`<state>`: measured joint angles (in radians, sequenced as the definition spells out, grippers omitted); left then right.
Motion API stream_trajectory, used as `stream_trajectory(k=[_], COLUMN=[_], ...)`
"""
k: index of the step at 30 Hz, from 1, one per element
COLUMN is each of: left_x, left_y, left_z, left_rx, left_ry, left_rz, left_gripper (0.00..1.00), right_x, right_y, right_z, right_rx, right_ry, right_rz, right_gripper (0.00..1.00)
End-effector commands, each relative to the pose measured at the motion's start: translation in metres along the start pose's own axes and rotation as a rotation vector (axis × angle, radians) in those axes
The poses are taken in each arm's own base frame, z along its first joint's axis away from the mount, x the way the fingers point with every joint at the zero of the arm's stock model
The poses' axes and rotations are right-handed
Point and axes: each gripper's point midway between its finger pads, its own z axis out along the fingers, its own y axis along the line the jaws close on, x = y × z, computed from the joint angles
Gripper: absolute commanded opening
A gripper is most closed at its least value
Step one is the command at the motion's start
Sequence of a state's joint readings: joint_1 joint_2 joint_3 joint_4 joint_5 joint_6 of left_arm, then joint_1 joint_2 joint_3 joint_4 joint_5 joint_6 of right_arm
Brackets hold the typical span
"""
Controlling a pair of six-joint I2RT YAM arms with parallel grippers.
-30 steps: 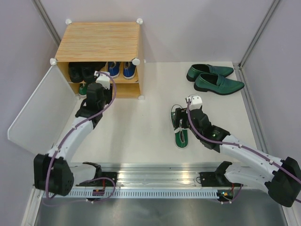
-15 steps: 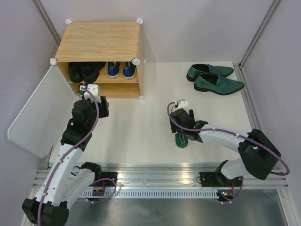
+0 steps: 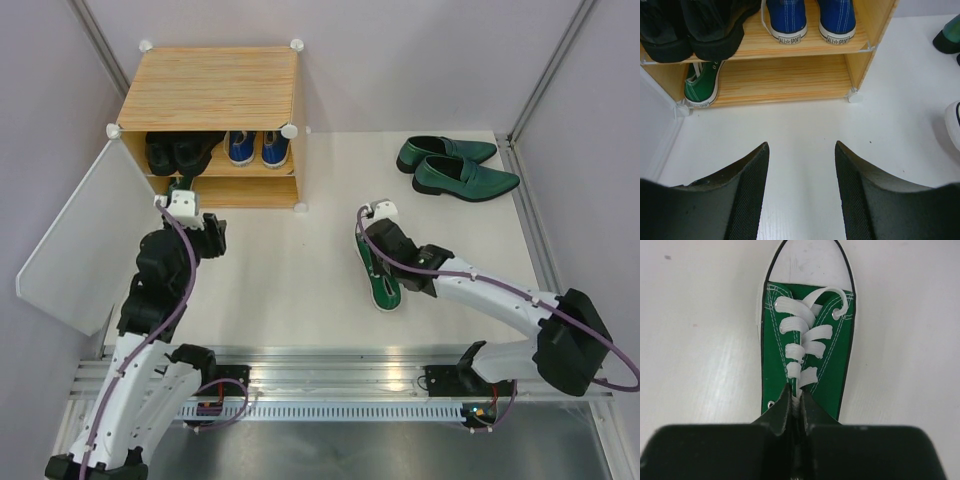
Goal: Place and organize the shoes in the shoe cabinet
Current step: Pick up the shoe from the center of the board, then place the shoe at the center of the board.
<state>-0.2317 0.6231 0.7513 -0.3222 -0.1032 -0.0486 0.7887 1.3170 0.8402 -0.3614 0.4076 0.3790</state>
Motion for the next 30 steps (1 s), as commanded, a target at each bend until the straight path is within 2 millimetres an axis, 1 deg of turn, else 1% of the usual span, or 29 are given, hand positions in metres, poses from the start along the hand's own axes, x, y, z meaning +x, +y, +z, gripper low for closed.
stream_trajectory(k=[1,2,3,4,5,7,8,9,10,11,12,13,14,15,16,17,18,19,20,21,22,23,24,25,26,27,28,29,30], left_x=[-0.015,-0.017,-0.02,-0.024,-0.025,-0.03,-0.032,-0.034,-0.035,-0.037,-0.037,-0.037,-0.039,-0.039,-0.039,-0.039,-0.042,-0.041,-0.042,-0.042,-0.042,-0.042,-0.041,-0.041,-0.042,-0.041,-0.04,-0.04,-0.04], left_y=[0.004,0.008,0.01,0.013,0.017,0.022,0.026,0.029,0.03,0.034,0.036,0.038,0.041,0.042,0.043,0.044,0.044,0.043,0.043,0.043,0.042,0.04,0.038,0.036,0.032,0.031,0.03,0.03,0.029], left_z=[-0.011,-0.013,-0.017,-0.022,-0.024,-0.03,-0.032,-0.034,-0.036,-0.04,-0.042,-0.043,-0.047,-0.047,-0.048,-0.049,-0.05,-0.049,-0.049,-0.048,-0.049,-0.048,-0.048,-0.047,-0.047,-0.046,-0.045,-0.045,-0.045], left_rx=[-0.026,-0.049,-0.061,-0.071,-0.094,-0.117,-0.142,-0.155,-0.165,-0.185,-0.194,-0.202,-0.219,-0.225,-0.229,-0.235,-0.235,-0.233,-0.23,-0.23,-0.227,-0.215,-0.204,-0.191,-0.171,-0.164,-0.16,-0.16,-0.157], left_ry=[-0.068,-0.082,-0.095,-0.118,-0.129,-0.163,-0.174,-0.183,-0.19,-0.206,-0.212,-0.217,-0.23,-0.232,-0.235,-0.24,-0.249,-0.249,-0.249,-0.246,-0.248,-0.248,-0.245,-0.243,-0.243,-0.241,-0.237,-0.235,-0.235], left_rz=[-0.04,-0.048,-0.055,-0.062,-0.071,-0.083,-0.091,-0.097,-0.1,-0.108,-0.112,-0.114,-0.12,-0.121,-0.123,-0.131,-0.136,-0.138,-0.139,-0.14,-0.141,-0.149,-0.152,-0.158,-0.16,-0.161,-0.161,-0.162,-0.165], left_gripper=[0.6,0.6,0.6,0.6,0.61,0.61,0.61,0.61,0.61,0.61,0.61,0.61,0.61,0.62,0.62,0.62,0.62,0.62,0.62,0.62,0.62,0.62,0.62,0.62,0.62,0.62,0.62,0.62,0.62], right_x=[-0.064,-0.062,-0.072,-0.073,-0.067,-0.08,-0.076,-0.092,-0.097,-0.09,-0.11,-0.116,-0.107,-0.128,-0.132,-0.123,-0.143,-0.147,-0.138,-0.158,-0.162,-0.152,-0.174,-0.164,-0.17,-0.193,-0.198,-0.19,-0.213], right_y=[0.046,0.066,0.084,0.098,0.119,0.149,0.164,0.177,0.19,0.203,0.216,0.226,0.239,0.251,0.258,0.268,0.278,0.283,0.288,0.296,0.3,0.304,0.305,0.309,0.309,0.312,0.315,0.318,0.32], right_z=[-0.048,-0.055,-0.066,-0.071,-0.071,-0.08,-0.07,-0.072,-0.071,-0.054,-0.057,-0.052,-0.032,-0.035,-0.027,-0.004,-0.005,0.003,0.027,0.025,0.033,0.055,0.054,0.076,0.082,0.078,0.083,0.103,0.098], right_rx=[-0.164,-0.208,-0.268,-0.31,-0.361,-0.458,-0.472,-0.497,-0.533,-0.53,-0.552,-0.561,-0.556,-0.57,-0.565,-0.54,-0.549,-0.535,-0.491,-0.487,-0.471,-0.434,-0.405,-0.374,-0.347,-0.338,-0.331,-0.31,-0.313], right_ry=[-0.147,-0.143,-0.158,-0.155,-0.133,-0.15,-0.127,-0.15,-0.149,-0.117,-0.149,-0.153,-0.118,-0.156,-0.158,-0.132,-0.169,-0.174,-0.156,-0.198,-0.208,-0.192,-0.248,-0.234,-0.253,-0.308,-0.326,-0.323,-0.384], right_rz=[-0.016,-0.057,-0.067,-0.094,-0.13,-0.138,-0.153,-0.142,-0.144,-0.158,-0.136,-0.133,-0.149,-0.125,-0.122,-0.131,-0.107,-0.099,-0.102,-0.074,-0.063,-0.065,-0.03,-0.029,0.001,0.05,0.07,0.079,0.132], right_gripper=[0.01,0.01,0.01,0.01,0.01,0.01,0.01,0.01,0.01,0.01,0.01,0.01,0.01,0.01,0.01,0.01,0.01,0.01,0.01,0.01,0.01,0.01,0.01,0.01,0.01,0.01,0.01,0.01,0.01])
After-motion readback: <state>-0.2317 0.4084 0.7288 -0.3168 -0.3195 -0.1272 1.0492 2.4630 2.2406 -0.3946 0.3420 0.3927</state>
